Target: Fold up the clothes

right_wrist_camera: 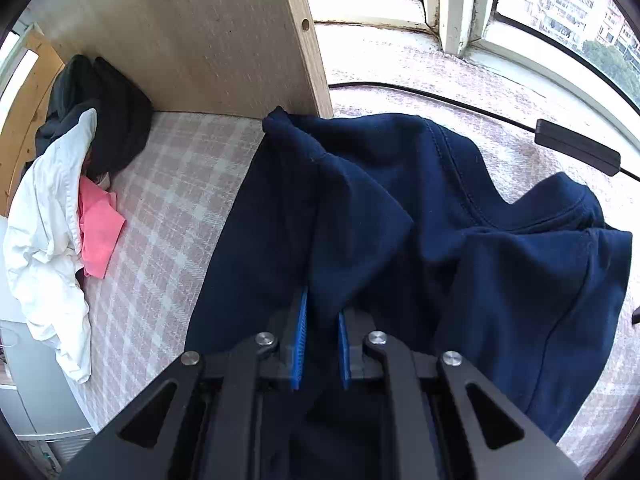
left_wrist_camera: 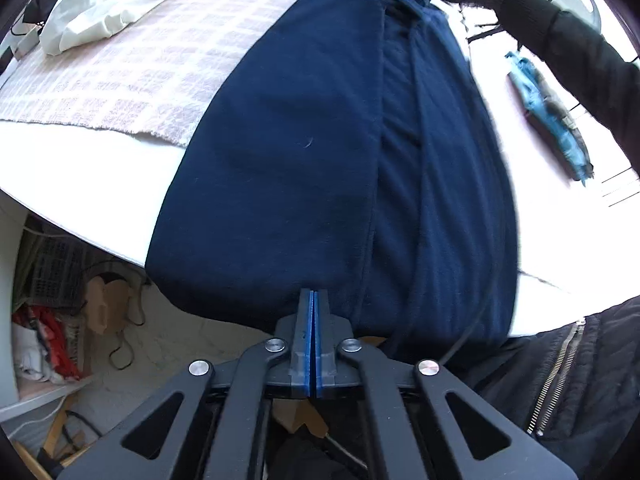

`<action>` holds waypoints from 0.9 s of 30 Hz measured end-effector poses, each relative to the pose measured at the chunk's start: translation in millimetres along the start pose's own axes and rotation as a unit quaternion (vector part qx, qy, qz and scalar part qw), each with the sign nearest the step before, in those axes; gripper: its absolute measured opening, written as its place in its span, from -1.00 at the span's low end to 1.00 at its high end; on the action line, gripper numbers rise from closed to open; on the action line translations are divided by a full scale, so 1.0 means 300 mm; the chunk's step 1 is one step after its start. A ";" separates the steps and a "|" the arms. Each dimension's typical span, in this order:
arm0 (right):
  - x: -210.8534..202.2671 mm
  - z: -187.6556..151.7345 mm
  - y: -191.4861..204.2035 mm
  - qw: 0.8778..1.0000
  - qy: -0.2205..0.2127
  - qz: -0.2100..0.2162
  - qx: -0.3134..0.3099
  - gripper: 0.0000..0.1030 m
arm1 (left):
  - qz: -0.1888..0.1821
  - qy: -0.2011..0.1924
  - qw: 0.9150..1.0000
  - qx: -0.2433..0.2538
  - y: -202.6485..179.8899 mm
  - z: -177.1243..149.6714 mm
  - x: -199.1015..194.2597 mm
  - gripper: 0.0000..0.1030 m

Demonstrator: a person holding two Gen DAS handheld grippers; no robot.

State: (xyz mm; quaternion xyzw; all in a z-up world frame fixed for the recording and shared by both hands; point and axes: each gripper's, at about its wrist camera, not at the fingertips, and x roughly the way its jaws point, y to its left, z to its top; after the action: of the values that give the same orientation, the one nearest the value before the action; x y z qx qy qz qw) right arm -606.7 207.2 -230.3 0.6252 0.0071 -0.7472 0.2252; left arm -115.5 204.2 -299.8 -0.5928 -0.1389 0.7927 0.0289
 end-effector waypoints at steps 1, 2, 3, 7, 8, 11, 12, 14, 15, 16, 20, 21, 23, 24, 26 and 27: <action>0.000 0.000 0.002 1.000 0.003 0.003 0.000 -0.74 | -0.002 -0.003 1.000 0.004 -0.005 -0.007 -0.012 -0.80; 0.003 0.000 0.007 1.000 0.008 0.007 -0.002 -0.74 | -0.001 -0.006 1.000 0.008 -0.013 -0.015 -0.021 -0.64; 0.003 -0.001 0.012 1.000 0.009 0.002 -0.006 -0.74 | 0.006 -0.005 1.000 0.013 -0.026 -0.026 -0.022 -0.40; 0.003 -0.004 0.027 1.000 0.012 -0.008 -0.016 -0.74 | 0.023 0.005 0.999 0.030 -0.068 -0.063 0.001 -0.38; 0.002 -0.005 0.028 1.000 0.012 -0.007 -0.016 -0.74 | 0.028 0.007 0.999 0.032 -0.070 -0.071 0.016 -0.38; 0.005 -0.007 0.037 1.000 0.012 -0.010 -0.015 -0.74 | 0.036 0.018 0.999 0.027 -0.087 -0.099 0.069 -0.38; 0.005 -0.009 0.039 1.000 0.012 -0.011 -0.017 -0.73 | 0.034 0.022 0.999 0.024 -0.073 -0.077 0.090 -0.38; 0.004 -0.012 0.042 1.000 0.012 -0.013 -0.019 -0.73 | 0.031 0.025 0.999 0.020 -0.058 -0.020 0.123 -0.42; 0.006 -0.012 0.041 1.000 0.012 -0.014 -0.019 -0.73 | 0.031 0.022 0.999 0.019 -0.052 -0.024 0.122 -0.42; 0.007 -0.012 0.039 1.000 0.012 -0.014 -0.017 -0.73 | 0.034 0.017 0.999 0.019 -0.051 -0.033 0.117 -0.50; 0.014 -0.012 0.035 1.000 0.012 -0.013 -0.013 -0.73 | 0.037 0.003 0.999 0.010 -0.048 -0.049 0.102 -0.95; 0.015 -0.013 0.034 1.000 0.011 -0.012 -0.013 -0.74 | 0.041 -0.004 0.999 0.013 -0.044 -0.054 0.090 -0.96; 0.013 -0.014 0.033 1.000 0.011 -0.012 -0.014 -0.77 | 0.046 -0.015 0.999 0.016 -0.045 -0.069 0.061 -0.96; 0.012 -0.012 0.034 1.000 0.010 -0.014 -0.016 -0.87 | 0.045 -0.020 0.999 0.014 -0.046 -0.075 0.046 -0.96; 0.002 -0.008 0.030 1.000 0.007 -0.013 -0.013 -0.88 | 0.037 -0.027 0.999 0.005 -0.029 -0.067 0.008 -0.96; -0.005 -0.005 0.026 1.000 0.005 -0.009 -0.010 -0.89 | 0.034 -0.030 0.999 0.002 -0.021 -0.062 -0.010 -0.96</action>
State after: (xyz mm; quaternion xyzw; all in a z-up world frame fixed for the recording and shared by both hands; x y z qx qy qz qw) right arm -602.3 201.1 -227.0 0.6266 0.0213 -0.7460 0.2246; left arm -97.8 213.2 -300.1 -0.5729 -0.1181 0.8111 -0.0012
